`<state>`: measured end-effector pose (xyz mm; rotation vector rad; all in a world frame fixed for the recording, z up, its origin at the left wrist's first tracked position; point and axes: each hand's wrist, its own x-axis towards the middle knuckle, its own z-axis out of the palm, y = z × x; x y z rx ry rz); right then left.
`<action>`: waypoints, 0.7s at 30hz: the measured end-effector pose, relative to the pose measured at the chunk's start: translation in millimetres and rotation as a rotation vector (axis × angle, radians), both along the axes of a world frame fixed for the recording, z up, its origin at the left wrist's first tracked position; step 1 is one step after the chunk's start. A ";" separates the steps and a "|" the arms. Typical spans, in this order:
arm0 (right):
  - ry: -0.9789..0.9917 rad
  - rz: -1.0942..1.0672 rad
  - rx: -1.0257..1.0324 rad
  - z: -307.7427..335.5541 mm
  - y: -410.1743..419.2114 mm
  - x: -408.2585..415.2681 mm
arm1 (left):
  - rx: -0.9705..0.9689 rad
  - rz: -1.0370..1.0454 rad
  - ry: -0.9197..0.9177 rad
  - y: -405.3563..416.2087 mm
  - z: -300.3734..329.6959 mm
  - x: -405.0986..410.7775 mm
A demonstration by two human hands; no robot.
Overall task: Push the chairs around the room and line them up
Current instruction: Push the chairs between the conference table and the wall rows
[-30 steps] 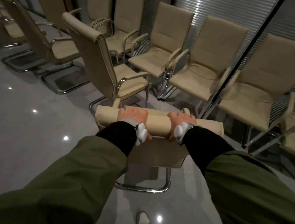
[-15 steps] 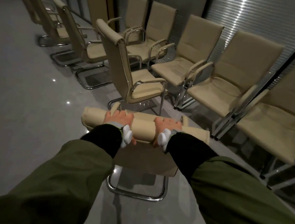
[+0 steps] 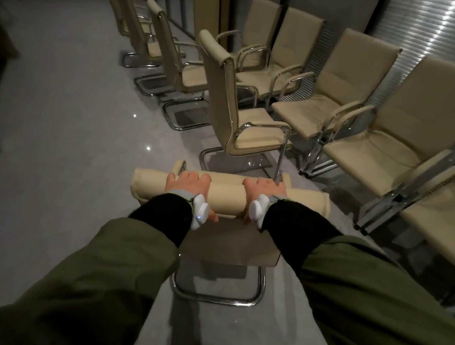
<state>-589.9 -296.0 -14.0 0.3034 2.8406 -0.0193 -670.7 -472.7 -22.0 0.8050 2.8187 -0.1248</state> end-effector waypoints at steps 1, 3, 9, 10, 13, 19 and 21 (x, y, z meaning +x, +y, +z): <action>-0.004 0.011 -0.001 0.0 -3.7 2.4 | 0.004 0.006 -0.006 -6.1 -0.4 6.1; -0.011 0.035 0.004 -0.9 -10.3 7.5 | 0.013 0.010 -0.018 -16.7 -1.2 16.6; -0.004 0.092 0.045 -3.0 -36.7 31.2 | 0.045 0.046 -0.019 -52.3 -6.5 53.5; -0.008 0.105 0.044 -3.5 -43.8 36.0 | 0.051 0.060 -0.015 -60.3 -6.8 61.6; -0.014 0.145 0.059 -5.9 -62.2 46.4 | 0.072 0.112 -0.003 -81.1 -8.4 81.7; -0.015 0.222 0.078 -6.7 -83.7 59.5 | 0.083 0.197 -0.019 -106.2 -9.8 112.0; -0.002 0.257 0.081 -7.5 -84.9 63.5 | 0.086 0.226 -0.014 -108.7 -10.5 121.3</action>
